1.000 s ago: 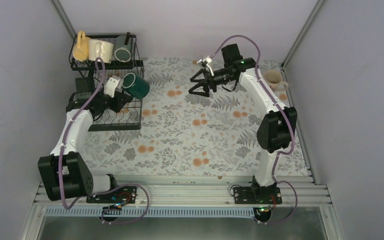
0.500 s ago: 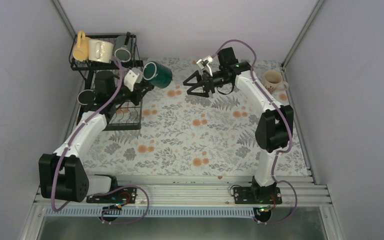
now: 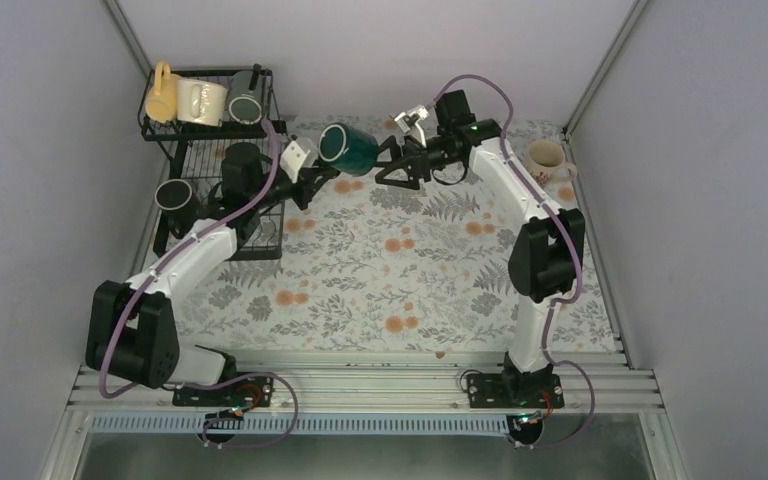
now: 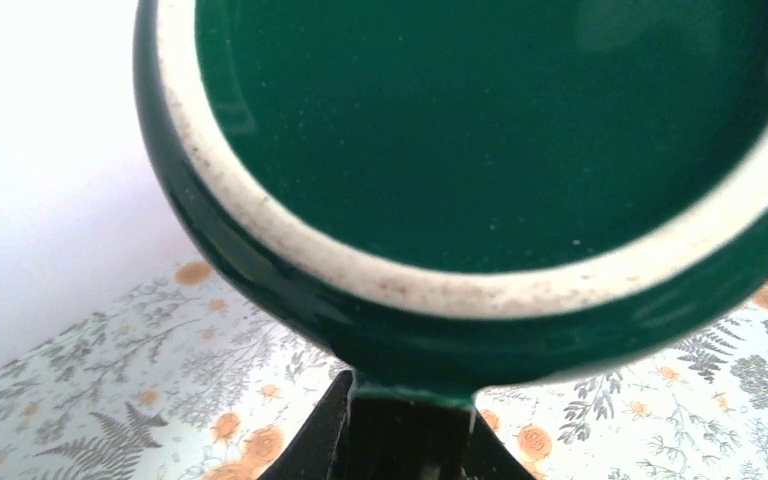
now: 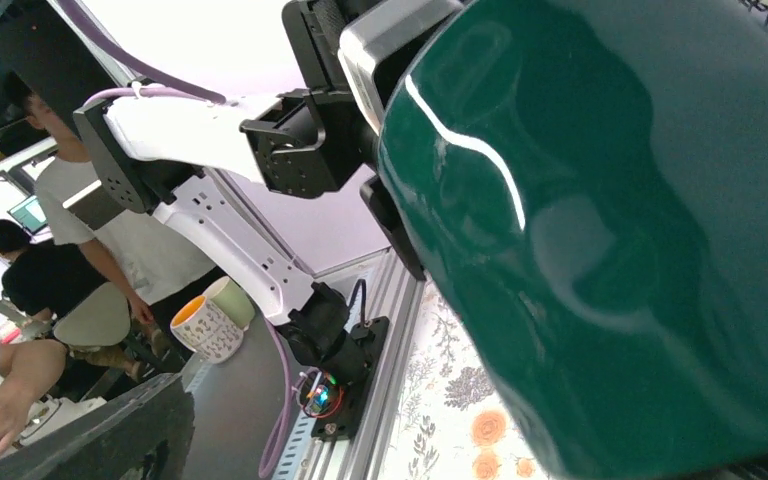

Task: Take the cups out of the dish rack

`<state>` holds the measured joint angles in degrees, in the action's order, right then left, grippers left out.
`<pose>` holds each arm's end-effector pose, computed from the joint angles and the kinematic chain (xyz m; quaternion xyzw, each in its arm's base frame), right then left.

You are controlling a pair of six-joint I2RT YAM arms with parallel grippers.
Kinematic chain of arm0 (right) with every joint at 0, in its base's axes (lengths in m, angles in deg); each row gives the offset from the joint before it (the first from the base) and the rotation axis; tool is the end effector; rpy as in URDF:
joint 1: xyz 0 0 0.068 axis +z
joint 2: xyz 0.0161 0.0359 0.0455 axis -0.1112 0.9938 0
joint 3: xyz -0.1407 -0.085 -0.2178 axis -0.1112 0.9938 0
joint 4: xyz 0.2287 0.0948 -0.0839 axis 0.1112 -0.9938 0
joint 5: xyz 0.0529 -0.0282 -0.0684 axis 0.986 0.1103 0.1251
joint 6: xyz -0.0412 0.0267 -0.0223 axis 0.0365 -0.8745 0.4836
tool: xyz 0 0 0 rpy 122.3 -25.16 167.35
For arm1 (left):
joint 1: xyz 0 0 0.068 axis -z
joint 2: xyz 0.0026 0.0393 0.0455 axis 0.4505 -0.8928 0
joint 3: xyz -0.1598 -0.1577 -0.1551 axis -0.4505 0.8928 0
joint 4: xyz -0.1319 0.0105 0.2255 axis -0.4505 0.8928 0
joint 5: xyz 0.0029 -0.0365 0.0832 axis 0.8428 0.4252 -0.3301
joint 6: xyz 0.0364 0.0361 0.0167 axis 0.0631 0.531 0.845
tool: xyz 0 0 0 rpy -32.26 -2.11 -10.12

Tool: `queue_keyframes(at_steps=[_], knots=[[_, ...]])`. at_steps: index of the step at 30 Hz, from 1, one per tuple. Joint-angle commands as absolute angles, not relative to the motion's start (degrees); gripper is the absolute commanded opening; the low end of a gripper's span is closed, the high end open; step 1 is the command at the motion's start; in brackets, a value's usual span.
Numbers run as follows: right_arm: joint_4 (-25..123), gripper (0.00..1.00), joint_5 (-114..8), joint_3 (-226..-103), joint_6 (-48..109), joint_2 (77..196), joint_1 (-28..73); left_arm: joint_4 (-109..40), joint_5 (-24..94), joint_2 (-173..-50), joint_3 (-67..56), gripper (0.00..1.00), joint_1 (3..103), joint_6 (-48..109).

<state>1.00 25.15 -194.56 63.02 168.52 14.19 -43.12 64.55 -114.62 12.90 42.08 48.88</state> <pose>0.3775 0.1796 0.3224 -0.4594 0.5639 0.6413 0.2444 0.2979 -0.1043 0.3006 0.3404 0.6908 -0.2991 0.5634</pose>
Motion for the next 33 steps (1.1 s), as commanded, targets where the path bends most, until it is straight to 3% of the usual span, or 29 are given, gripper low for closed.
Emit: queue_keyframes(at_steps=[1, 10, 20, 33], knots=[[-0.6, 0.98, 28.6, -197.4, 65.5, 169.8, 14.5, -50.8, 65.6, -115.6, 10.5, 0.02, 44.3, 48.6], [-0.6, 0.92, 31.3, -198.7, 64.3, 170.3, 14.4, -59.9, 68.3, -119.1, 11.5, 0.02, 45.7, 48.4], [-0.6, 0.74, 32.8, -197.6, 64.2, 167.1, 14.4, -66.5, 71.0, -128.5, 8.8, 0.02, 47.9, 44.9], [-0.8, 0.46, 33.7, -195.0, 65.2, 166.9, 14.4, -68.7, 73.1, -131.3, 8.2, 0.02, 51.6, 45.6]])
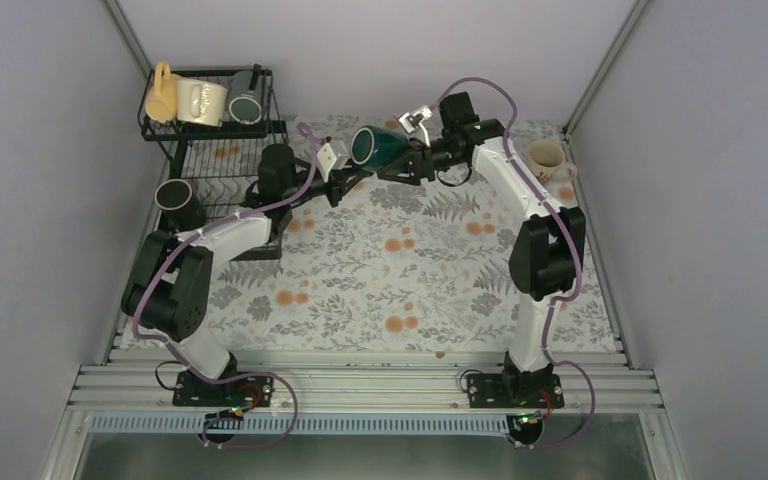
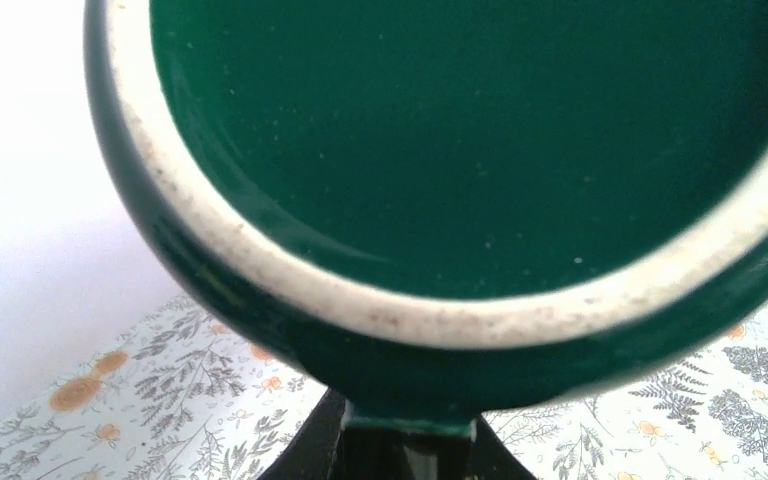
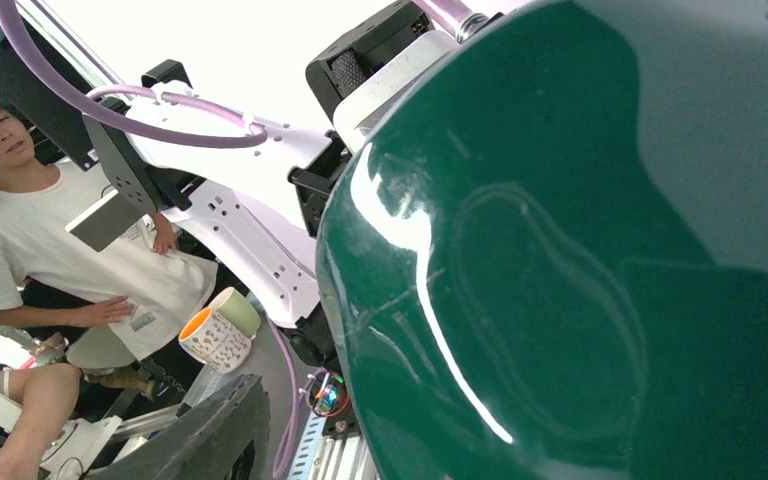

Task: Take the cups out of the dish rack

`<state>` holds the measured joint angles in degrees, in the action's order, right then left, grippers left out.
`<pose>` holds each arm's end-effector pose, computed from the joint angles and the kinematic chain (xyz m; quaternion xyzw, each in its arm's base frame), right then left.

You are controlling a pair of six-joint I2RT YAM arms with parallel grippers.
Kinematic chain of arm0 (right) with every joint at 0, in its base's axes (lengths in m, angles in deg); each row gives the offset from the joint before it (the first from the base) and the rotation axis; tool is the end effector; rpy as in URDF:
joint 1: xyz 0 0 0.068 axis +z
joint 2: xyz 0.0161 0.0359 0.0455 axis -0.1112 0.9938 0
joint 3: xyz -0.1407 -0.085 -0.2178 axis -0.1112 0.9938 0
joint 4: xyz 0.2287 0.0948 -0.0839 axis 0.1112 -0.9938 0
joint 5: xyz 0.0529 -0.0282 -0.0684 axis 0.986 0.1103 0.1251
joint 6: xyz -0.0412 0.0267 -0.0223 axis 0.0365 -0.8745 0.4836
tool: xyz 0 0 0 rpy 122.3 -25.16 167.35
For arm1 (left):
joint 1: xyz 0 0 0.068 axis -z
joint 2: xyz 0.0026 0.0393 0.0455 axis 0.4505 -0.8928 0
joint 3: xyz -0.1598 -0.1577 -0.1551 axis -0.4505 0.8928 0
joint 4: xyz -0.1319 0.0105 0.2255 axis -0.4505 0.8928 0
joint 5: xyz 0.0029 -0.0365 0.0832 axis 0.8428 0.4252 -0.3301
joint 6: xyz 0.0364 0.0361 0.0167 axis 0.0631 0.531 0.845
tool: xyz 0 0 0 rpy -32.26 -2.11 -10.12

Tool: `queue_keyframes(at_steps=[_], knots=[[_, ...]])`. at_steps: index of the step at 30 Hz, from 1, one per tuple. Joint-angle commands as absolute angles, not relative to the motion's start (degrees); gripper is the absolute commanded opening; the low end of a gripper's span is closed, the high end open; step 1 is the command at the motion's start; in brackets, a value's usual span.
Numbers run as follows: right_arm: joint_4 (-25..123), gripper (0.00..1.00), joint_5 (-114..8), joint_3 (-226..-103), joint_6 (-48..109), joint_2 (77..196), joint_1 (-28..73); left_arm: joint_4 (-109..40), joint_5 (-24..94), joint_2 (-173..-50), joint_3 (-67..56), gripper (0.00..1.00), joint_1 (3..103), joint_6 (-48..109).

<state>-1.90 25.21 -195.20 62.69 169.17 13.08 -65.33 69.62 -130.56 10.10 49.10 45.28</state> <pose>0.3804 0.1721 0.3191 -0.4389 0.5804 0.6458 0.2312 0.3340 -0.1635 0.2660 0.3943 0.6114 -0.3713 0.5769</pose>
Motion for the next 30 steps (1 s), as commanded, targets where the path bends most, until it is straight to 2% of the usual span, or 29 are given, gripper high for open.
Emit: queue_keyframes(at_steps=[1, 4, 7, 8, 11, 18, 19, 21, 22, 23, 24, 25, 30], knots=[[-0.9, 0.43, 33.6, -195.0, 65.3, 166.9, 14.4, -68.6, 73.1, -131.3, 8.1, 0.02, 51.7, 45.7], [-1.7, 0.29, 33.2, -195.0, 65.9, 166.7, 14.3, -68.3, 73.1, -131.5, 7.9, 0.02, 52.6, 45.8], [-3.0, 0.06, 32.6, -194.9, 67.6, 166.5, 14.3, -68.2, 73.6, -131.8, 7.6, 0.02, 53.4, 45.8], [-3.3, 0.04, 32.4, -194.8, 67.7, 166.6, 14.2, -68.1, 73.8, -131.8, 7.5, 0.02, 53.6, 45.9], [-4.8, 0.03, 32.1, -195.0, 69.2, 166.6, 14.1, -66.3, 74.3, -131.9, 6.7, 0.03, 54.4, 46.8], [-9.7, 0.03, 31.2, -195.0, 75.9, 164.8, 13.5, -63.0, 75.4, -130.5, 6.2, 0.21, 54.6, 48.9], [-8.8, 0.03, 30.9, -194.8, 75.2, 164.3, 13.4, -63.2, 75.9, -130.1, 6.5, 0.19, 54.6, 48.5], [-7.6, 0.03, 30.4, -194.4, 73.5, 164.0, 13.3, -64.8, 75.9, -129.2, 7.6, 0.03, 54.6, 47.7], [-7.7, 0.04, 30.1, -194.5, 73.3, 164.0, 13.2, -66.0, 75.3, -128.2, 8.5, 0.03, 54.6, 47.4], [-7.8, 0.20, 29.8, -194.6, 73.1, 164.0, 13.2, -67.2, 74.5, -127.6, 9.4, 0.02, 54.7, 47.4], [-7.8, 0.55, 29.3, -194.7, 72.6, 164.1, 12.9, -67.0, 74.0, -126.9, 9.5, 0.02, 54.6, 47.8], [-7.7, 0.68, 28.5, -194.8, 72.1, 164.1, 12.5, -66.1, 73.5, -126.4, 9.3, 0.02, 54.6, 48.5], [-2.5, 0.82, 24.4, -193.5, 66.7, 164.1, 10.4, -65.5, 72.5, -123.6, 10.4, 0.02, 53.6, 49.3]])
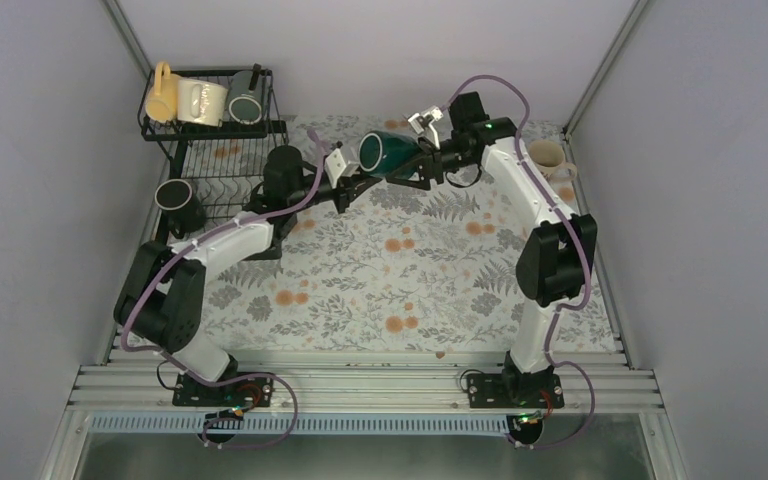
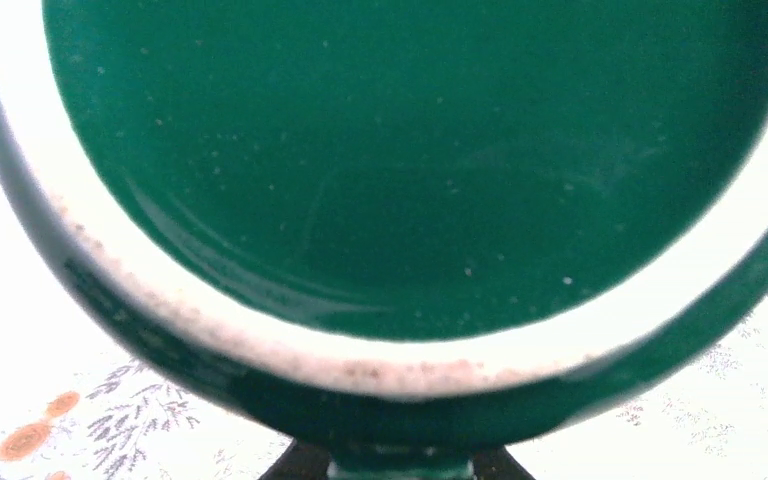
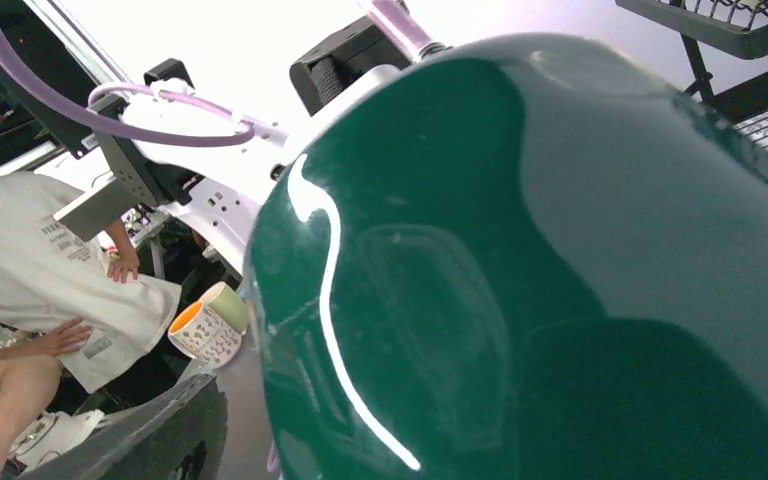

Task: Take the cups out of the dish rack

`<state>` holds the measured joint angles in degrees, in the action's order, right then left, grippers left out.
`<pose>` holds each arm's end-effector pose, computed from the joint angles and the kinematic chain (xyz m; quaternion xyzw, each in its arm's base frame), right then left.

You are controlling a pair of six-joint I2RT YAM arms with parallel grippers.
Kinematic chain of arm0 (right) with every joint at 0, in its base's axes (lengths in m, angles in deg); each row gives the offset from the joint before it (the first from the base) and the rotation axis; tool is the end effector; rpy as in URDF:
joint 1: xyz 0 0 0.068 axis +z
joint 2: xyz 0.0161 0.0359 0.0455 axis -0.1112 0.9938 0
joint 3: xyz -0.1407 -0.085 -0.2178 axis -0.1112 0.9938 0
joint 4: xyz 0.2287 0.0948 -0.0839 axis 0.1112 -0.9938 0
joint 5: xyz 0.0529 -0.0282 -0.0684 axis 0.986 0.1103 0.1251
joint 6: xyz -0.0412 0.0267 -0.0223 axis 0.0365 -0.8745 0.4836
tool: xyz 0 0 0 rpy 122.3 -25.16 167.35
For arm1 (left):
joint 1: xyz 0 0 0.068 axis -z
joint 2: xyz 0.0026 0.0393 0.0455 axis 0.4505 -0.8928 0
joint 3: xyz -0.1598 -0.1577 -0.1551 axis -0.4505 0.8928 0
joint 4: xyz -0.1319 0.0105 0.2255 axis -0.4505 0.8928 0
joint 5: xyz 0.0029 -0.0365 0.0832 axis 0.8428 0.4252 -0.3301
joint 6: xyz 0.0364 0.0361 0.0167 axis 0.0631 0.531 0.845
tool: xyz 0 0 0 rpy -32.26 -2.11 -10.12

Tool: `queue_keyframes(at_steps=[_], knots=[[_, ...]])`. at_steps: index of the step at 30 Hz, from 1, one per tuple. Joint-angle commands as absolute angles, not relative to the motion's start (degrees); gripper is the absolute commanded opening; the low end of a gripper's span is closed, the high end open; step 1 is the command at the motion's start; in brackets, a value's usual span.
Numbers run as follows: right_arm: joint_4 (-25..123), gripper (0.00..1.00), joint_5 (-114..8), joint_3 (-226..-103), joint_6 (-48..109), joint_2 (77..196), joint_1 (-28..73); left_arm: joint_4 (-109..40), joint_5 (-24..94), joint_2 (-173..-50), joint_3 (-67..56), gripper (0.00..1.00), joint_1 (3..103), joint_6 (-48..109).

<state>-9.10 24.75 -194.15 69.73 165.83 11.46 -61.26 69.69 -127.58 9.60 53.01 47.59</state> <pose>0.3649 0.1547 0.3314 -0.4441 0.5808 0.6346 0.2504 0.3149 -0.1824 0.2799 0.4267 0.5924 -0.3803 0.5678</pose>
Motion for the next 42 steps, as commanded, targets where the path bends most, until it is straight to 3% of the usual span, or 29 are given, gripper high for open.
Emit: queue_keyframes(at_steps=[1, 12, 18, 42], knots=[[-1.1, 0.83, 24.2, -193.0, 65.5, 164.0, 9.8, -65.6, 72.4, -123.1, 10.6, 0.02, 53.5, 49.4], [2.2, 0.85, 28.6, -190.6, 64.6, 162.6, 4.7, -66.2, 73.6, -120.6, 10.9, 0.02, 49.7, 48.1], [1.8, 0.73, 33.7, -190.4, 64.5, 162.5, 4.2, -67.2, 74.2, -121.1, 11.2, 0.02, 48.8, 48.0], [5.7, 0.53, 38.3, -186.5, 58.0, 158.4, 5.9, -72.1, 76.5, -130.8, 2.5, 0.02, 48.6, 44.5]])
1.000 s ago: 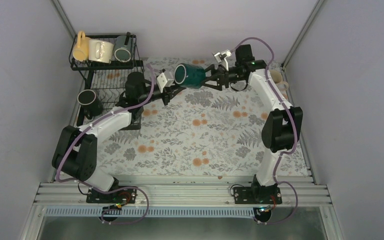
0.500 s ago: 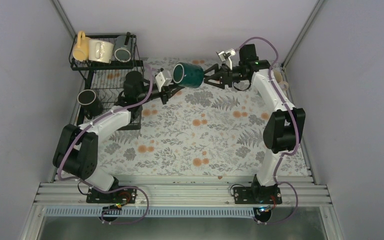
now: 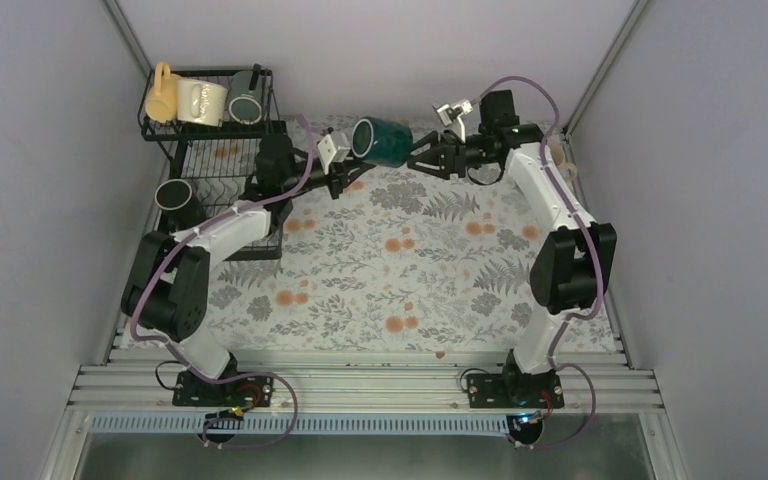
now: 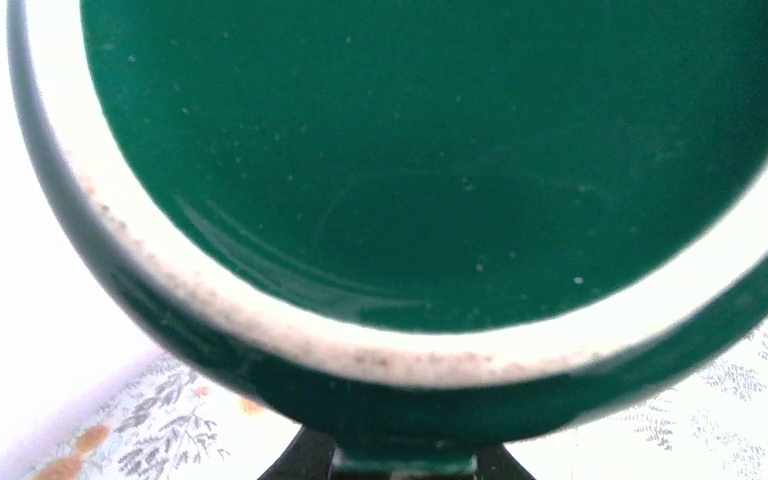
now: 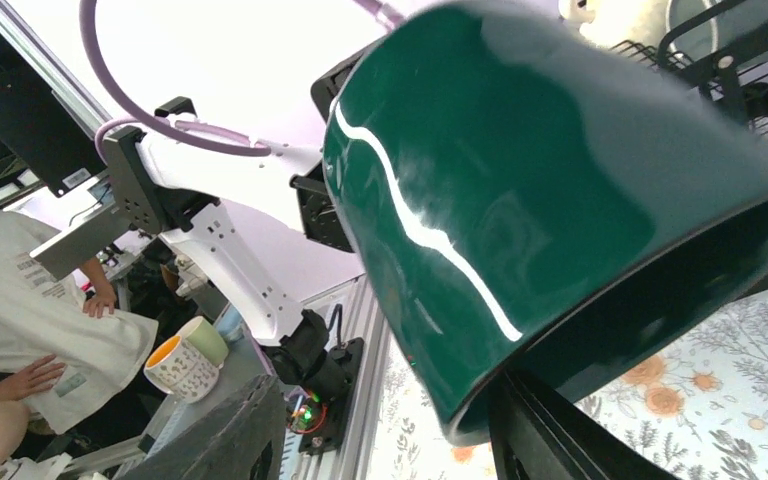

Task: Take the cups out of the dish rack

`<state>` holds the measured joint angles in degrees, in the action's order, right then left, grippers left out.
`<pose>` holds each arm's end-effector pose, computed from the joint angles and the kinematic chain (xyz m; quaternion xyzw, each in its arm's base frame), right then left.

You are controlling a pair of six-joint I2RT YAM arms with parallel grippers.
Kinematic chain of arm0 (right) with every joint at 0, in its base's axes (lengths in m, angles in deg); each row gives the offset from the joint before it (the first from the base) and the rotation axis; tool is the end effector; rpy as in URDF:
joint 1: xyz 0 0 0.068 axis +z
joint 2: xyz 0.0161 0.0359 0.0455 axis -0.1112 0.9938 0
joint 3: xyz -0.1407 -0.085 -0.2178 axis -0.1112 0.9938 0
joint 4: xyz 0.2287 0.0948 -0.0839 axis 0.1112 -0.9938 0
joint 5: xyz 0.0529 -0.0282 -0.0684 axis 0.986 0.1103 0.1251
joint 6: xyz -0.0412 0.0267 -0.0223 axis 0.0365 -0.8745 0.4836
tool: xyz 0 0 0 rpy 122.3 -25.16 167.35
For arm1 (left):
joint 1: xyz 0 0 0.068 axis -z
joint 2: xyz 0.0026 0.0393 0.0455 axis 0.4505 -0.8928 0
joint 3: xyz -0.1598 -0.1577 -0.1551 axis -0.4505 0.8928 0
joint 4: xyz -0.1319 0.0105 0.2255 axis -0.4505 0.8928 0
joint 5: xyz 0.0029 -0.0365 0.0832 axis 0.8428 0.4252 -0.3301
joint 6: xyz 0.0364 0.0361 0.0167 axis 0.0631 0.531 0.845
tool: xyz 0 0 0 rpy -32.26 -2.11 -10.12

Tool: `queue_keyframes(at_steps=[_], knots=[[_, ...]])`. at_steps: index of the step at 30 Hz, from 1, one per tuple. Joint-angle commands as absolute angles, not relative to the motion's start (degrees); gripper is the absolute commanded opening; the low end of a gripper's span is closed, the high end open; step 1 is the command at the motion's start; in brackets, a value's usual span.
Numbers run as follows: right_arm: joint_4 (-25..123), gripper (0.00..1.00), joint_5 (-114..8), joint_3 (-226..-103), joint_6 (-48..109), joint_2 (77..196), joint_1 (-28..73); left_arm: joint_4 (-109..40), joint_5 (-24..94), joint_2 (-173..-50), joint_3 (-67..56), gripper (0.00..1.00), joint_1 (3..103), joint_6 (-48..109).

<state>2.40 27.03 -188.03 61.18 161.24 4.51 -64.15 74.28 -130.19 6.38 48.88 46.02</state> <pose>0.3725 0.1079 0.3394 -0.4112 0.5882 0.6294 0.2980 0.3369 -0.1653 0.2879 0.4229 0.5754 -0.3876 0.5829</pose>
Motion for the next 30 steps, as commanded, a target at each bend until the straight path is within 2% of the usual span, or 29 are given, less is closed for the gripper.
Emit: queue_keyframes(at_steps=[1, 12, 17, 18, 20, 24, 30], knots=[[6.4, 0.53, 38.5, -186.2, 57.5, 158.2, 6.1, -72.5, 76.6, -131.1, 2.2, 0.02, 48.7, 43.9], [6.1, 0.49, 39.2, -188.6, 58.0, 158.4, 6.9, -79.2, 81.6, -133.1, 3.7, 0.02, 49.0, 34.7], [4.9, 0.36, 39.1, -191.3, 58.2, 160.3, 7.0, -80.6, 83.0, -133.2, 3.4, 0.02, 49.7, 32.8], [4.4, 0.36, 39.1, -191.8, 58.6, 160.7, 7.0, -80.5, 83.1, -133.3, 3.6, 0.02, 49.9, 33.0], [3.6, 0.43, 38.4, -192.5, 59.5, 160.9, 7.0, -80.4, 83.2, -133.2, 3.9, 0.02, 50.4, 33.3], [4.7, 0.42, 37.7, -192.7, 59.0, 161.1, 7.0, -80.6, 82.6, -133.3, 4.5, 0.02, 50.9, 33.6], [4.6, 0.24, 37.6, -192.4, 59.4, 161.7, 7.1, -81.0, 83.0, -133.9, 3.2, 0.02, 51.3, 32.7]])
